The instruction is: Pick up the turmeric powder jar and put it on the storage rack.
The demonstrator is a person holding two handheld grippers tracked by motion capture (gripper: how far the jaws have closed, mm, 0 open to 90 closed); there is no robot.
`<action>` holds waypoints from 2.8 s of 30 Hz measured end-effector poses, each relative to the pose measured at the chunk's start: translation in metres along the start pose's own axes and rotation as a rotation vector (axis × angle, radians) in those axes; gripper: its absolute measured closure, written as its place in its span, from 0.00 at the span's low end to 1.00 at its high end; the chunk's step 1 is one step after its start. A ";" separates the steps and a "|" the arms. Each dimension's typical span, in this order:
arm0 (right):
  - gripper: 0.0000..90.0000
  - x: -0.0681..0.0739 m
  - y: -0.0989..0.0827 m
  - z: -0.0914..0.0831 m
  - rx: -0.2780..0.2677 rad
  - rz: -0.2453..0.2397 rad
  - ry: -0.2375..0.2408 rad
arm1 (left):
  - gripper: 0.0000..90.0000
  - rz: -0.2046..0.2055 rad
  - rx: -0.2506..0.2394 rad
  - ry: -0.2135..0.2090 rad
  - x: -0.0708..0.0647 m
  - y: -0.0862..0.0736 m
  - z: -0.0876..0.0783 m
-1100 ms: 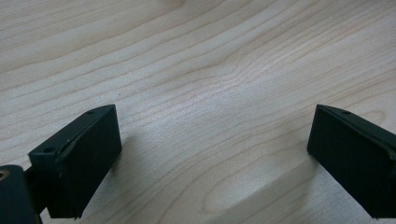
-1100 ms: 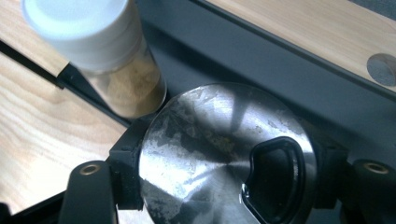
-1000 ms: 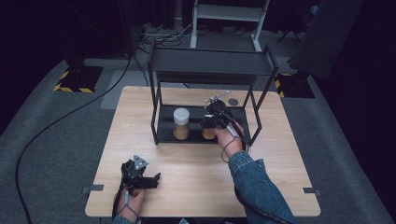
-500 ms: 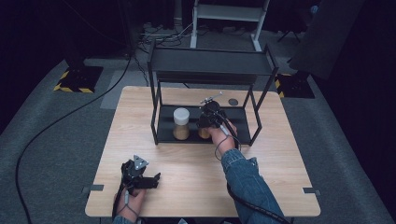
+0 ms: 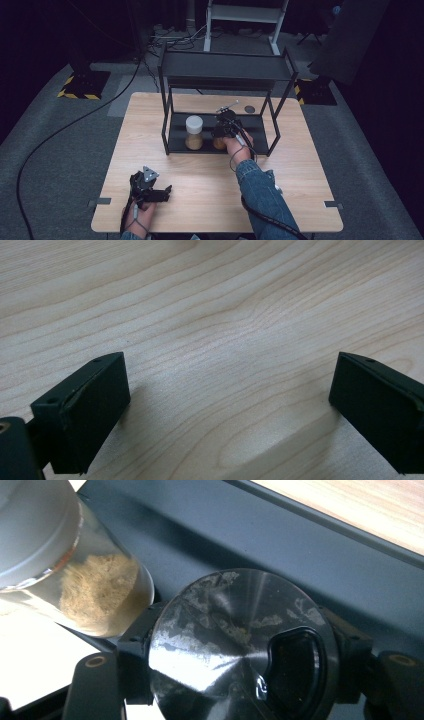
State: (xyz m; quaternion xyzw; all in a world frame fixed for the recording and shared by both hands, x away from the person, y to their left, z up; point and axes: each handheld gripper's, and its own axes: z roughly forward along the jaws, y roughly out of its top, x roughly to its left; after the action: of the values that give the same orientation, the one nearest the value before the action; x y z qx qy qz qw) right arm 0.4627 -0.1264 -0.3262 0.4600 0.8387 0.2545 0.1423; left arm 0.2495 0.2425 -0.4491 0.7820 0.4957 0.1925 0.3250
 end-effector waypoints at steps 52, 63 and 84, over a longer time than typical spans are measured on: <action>0.11 -0.013 -0.088 -0.160 -0.164 -0.041 0.014 | 0.03 0.005 0.007 0.003 0.000 0.001 0.000; 0.08 -0.024 -0.131 -0.183 -0.190 -0.022 -0.013 | 0.03 0.004 0.006 0.004 0.000 0.001 0.000; 0.05 -0.027 -0.191 -0.200 -0.227 -0.021 -0.019 | 0.03 0.004 0.006 0.004 0.000 0.002 0.000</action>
State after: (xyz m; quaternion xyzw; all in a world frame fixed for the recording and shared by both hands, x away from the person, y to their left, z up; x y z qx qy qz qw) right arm 0.2493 -0.2941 -0.2660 0.4346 0.8079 0.3418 0.2040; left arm 0.2506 0.2420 -0.4481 0.7835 0.4954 0.1936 0.3213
